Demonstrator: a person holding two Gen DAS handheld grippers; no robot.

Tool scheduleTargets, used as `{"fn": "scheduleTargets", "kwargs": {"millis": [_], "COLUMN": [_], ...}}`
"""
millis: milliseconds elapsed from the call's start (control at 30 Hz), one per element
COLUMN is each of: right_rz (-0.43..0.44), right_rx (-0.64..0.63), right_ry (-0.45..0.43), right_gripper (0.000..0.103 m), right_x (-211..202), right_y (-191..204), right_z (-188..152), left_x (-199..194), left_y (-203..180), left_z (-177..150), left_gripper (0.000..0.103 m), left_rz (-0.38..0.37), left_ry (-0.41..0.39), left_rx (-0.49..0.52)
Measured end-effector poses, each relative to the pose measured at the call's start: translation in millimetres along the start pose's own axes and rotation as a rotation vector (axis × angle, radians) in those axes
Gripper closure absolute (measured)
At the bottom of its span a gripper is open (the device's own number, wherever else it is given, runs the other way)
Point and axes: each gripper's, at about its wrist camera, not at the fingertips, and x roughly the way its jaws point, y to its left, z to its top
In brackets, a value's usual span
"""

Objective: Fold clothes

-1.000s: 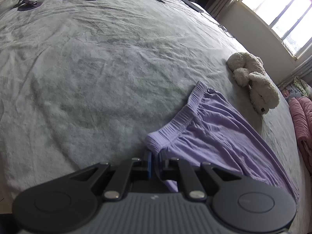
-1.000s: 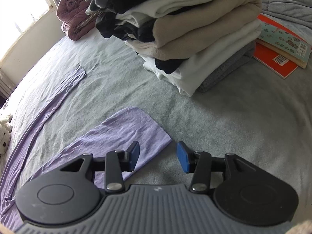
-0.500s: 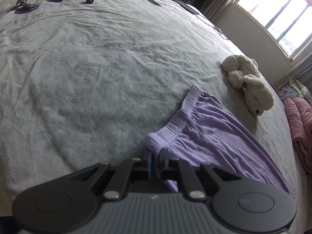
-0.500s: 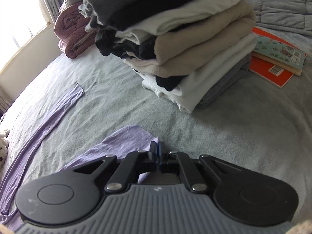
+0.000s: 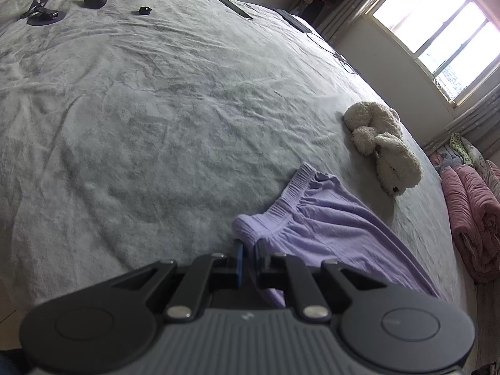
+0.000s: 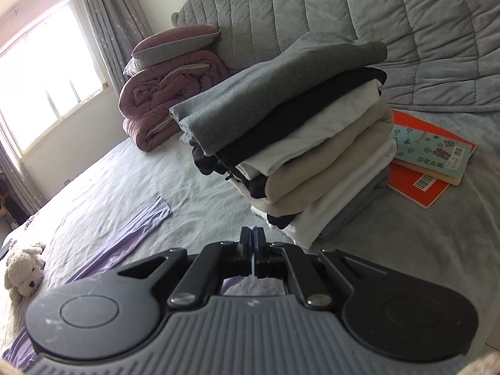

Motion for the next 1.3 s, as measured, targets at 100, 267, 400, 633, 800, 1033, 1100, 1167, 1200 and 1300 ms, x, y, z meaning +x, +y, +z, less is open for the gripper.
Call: {"fn": "scheduleTargets", "kwargs": {"millis": [100, 267, 400, 633, 800, 1033, 1100, 1167, 1200, 1300], "right_rz": [0.016, 0.032, 0.104, 0.065, 0.03, 0.192, 0.152, 0.088, 0.068, 0.046], "right_rx": [-0.007, 0.011, -0.015, -0.055, -0.02, -0.119, -0.131, -0.114, -0.097, -0.056], "right_ry": [-0.022, -0.028, -0.089, -0.025, 0.103, -0.139, -0.077, 0.007, 0.038, 0.097], "right_gripper": [0.101, 0.101, 0.101, 0.101, 0.101, 0.101, 0.1, 0.1, 0.1, 0.1], "right_x": [-4.0, -11.7, -45.7, -33.4, 8.5, -46.0, -37.7, -25.3, -21.8, -21.9], "right_y": [2.8, 1.8, 9.6, 7.6, -1.3, 15.1, 11.4, 0.6, -5.6, -22.2], "right_z": [-0.1, 1.3, 4.6, 0.8, -13.9, -0.7, -5.3, -12.0, -14.5, -21.2], "left_x": [1.2, 4.2, 4.0, 11.3, 11.4, 3.9, 8.8, 12.7, 13.3, 12.2], "left_y": [2.4, 4.0, 3.0, 1.8, -4.8, 1.0, 5.6, 9.2, 9.9, 8.6], "left_z": [0.7, 1.4, 2.2, -0.3, -1.4, 5.0, 4.3, 4.3, 4.2, 3.1], "left_gripper": [0.096, 0.096, 0.096, 0.096, 0.096, 0.096, 0.096, 0.096, 0.096, 0.096], "left_rz": [0.011, 0.036, 0.052, 0.086, 0.072, 0.044, 0.051, 0.053, 0.052, 0.052], "left_ry": [0.004, 0.011, -0.007, 0.012, 0.011, -0.008, 0.027, 0.055, 0.061, 0.063], "left_rx": [-0.003, -0.003, 0.01, 0.019, 0.034, 0.033, 0.025, 0.018, 0.019, 0.039]}}
